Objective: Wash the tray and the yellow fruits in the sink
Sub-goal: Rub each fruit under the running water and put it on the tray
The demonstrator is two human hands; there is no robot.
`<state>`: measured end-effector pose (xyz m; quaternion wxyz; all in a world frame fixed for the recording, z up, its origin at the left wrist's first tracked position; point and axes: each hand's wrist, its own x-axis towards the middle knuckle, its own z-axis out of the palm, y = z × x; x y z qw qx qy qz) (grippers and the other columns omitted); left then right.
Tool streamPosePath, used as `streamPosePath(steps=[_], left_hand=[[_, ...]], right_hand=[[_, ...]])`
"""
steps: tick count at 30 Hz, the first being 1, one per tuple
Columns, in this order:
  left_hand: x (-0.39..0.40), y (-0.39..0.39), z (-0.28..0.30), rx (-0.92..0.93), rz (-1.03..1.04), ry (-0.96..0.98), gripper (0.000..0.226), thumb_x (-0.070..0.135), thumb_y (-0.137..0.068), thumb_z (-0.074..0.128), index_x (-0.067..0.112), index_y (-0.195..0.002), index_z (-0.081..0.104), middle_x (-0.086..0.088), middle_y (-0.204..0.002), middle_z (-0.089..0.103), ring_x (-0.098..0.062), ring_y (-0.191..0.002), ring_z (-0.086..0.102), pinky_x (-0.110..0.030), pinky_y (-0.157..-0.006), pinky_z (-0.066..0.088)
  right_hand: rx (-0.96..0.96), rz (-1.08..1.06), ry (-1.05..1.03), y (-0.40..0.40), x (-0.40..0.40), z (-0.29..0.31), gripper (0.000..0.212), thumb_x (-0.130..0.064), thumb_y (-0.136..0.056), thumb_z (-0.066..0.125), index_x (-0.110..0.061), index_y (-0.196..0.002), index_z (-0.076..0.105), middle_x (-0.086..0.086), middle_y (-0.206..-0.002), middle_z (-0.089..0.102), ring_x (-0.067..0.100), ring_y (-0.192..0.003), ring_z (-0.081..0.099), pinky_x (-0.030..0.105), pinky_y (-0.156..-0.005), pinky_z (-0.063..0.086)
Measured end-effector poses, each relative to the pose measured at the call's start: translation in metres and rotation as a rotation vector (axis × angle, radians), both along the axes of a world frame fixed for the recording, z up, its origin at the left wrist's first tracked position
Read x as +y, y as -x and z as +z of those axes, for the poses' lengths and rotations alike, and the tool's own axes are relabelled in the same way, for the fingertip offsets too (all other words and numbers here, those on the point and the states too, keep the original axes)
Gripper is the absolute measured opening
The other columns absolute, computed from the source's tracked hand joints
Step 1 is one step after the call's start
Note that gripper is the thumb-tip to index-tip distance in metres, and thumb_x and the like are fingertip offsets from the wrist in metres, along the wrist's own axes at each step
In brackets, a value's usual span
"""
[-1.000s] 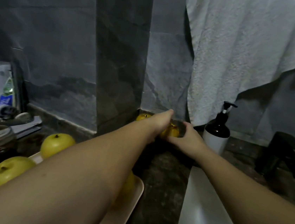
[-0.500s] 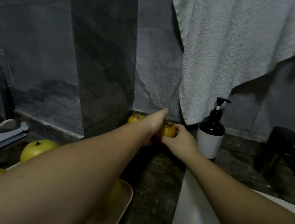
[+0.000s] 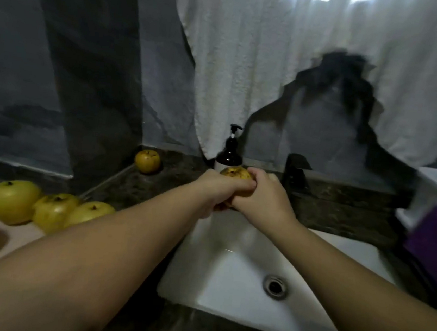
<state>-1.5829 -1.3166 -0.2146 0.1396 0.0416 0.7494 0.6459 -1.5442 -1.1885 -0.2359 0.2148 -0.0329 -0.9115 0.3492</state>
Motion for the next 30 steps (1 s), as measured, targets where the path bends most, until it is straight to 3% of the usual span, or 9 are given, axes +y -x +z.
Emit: streamPosePath(steps=[2, 4, 6, 8, 12, 15, 20, 26, 30], left_hand=[[0.021, -0.011, -0.009, 0.001, -0.019, -0.013, 0.057, 0.036, -0.073, 0.091, 0.013, -0.118, 0.064, -0.01, -0.106, 0.073, -0.021, -0.094, 0.071, -0.033, -0.077, 0.06], [0.039, -0.02, -0.017, -0.011, -0.035, -0.039, 0.067, 0.046, -0.061, 0.092, 0.017, -0.115, 0.063, -0.007, -0.105, 0.072, -0.022, -0.097, 0.07, -0.036, -0.083, 0.06], [0.051, -0.025, -0.025, -0.027, -0.033, -0.068, 0.091, 0.055, -0.042, 0.089, 0.019, -0.121, 0.062, -0.006, -0.111, 0.071, -0.023, -0.101, 0.069, -0.036, -0.081, 0.061], [0.061, -0.025, -0.036, -0.05, -0.033, -0.087, 0.098, 0.057, -0.037, 0.089, 0.021, -0.124, 0.06, -0.006, -0.115, 0.069, -0.024, -0.104, 0.067, -0.036, -0.078, 0.06], [0.076, -0.019, -0.054, -0.106, -0.072, -0.06, 0.066, 0.049, -0.051, 0.091, 0.027, -0.104, 0.058, -0.006, -0.112, 0.065, -0.024, -0.101, 0.066, -0.036, -0.077, 0.059], [0.085, -0.012, -0.062, -0.148, -0.126, -0.055, 0.052, 0.038, -0.069, 0.091, 0.025, -0.108, 0.06, -0.008, -0.111, 0.067, -0.024, -0.099, 0.067, -0.038, -0.08, 0.06], [0.095, -0.005, -0.07, -0.249, -0.202, -0.062, 0.077, 0.033, -0.075, 0.09, 0.031, -0.134, 0.04, -0.01, -0.123, 0.057, -0.03, -0.106, 0.066, -0.042, -0.079, 0.063], [0.105, -0.001, -0.083, -0.264, -0.239, -0.1, 0.079, 0.039, -0.062, 0.091, 0.035, -0.126, 0.046, -0.007, -0.125, 0.06, -0.029, -0.109, 0.066, -0.038, -0.076, 0.064], [0.106, -0.001, -0.085, -0.278, -0.265, -0.118, 0.076, 0.044, -0.065, 0.088, 0.032, -0.129, 0.048, -0.011, -0.127, 0.06, -0.032, -0.107, 0.07, -0.033, -0.068, 0.061]], right_hand=[[-0.059, 0.007, -0.052, -0.016, 0.023, 0.003, 0.097, -0.05, -0.066, 0.079, -0.028, -0.151, 0.039, 0.004, -0.138, 0.047, 0.02, -0.11, 0.056, 0.027, -0.084, 0.045], [-0.142, 0.028, -0.104, -0.028, 0.045, 0.01, 0.103, -0.049, -0.07, 0.076, -0.03, -0.158, 0.026, 0.005, -0.146, 0.04, 0.024, -0.122, 0.054, 0.029, -0.088, 0.047], [-0.17, 0.013, -0.119, -0.035, 0.063, 0.019, 0.095, -0.048, -0.075, 0.068, -0.032, -0.158, 0.025, 0.002, -0.148, 0.037, 0.023, -0.121, 0.052, 0.028, -0.086, 0.046], [-0.14, -0.055, -0.138, -0.036, 0.078, 0.029, 0.078, -0.049, -0.082, 0.059, -0.031, -0.154, 0.035, 0.002, -0.144, 0.039, 0.02, -0.111, 0.05, 0.029, -0.084, 0.044], [-0.18, -0.207, -0.216, -0.023, 0.099, 0.04, 0.052, -0.051, -0.1, 0.042, -0.027, -0.146, 0.051, 0.008, -0.141, 0.045, 0.026, -0.112, 0.057, 0.039, -0.094, 0.05], [-0.256, -0.219, -0.188, -0.007, 0.108, 0.035, 0.048, -0.05, -0.104, 0.038, -0.022, -0.135, 0.061, 0.012, -0.13, 0.058, 0.027, -0.104, 0.062, 0.046, -0.096, 0.053], [-0.242, -0.232, -0.183, 0.009, 0.117, 0.03, 0.054, -0.052, -0.104, 0.038, -0.023, -0.147, 0.053, 0.011, -0.146, 0.051, 0.029, -0.123, 0.056, 0.043, -0.103, 0.048], [-0.234, -0.194, -0.143, 0.015, 0.119, 0.021, 0.055, -0.047, -0.104, 0.042, -0.026, -0.154, 0.04, 0.012, -0.151, 0.044, 0.031, -0.127, 0.054, 0.046, -0.103, 0.05], [-0.198, -0.191, -0.098, 0.017, 0.12, 0.018, 0.058, -0.045, -0.104, 0.045, -0.028, -0.158, 0.033, 0.01, -0.156, 0.038, 0.03, -0.131, 0.051, 0.04, -0.1, 0.048]])
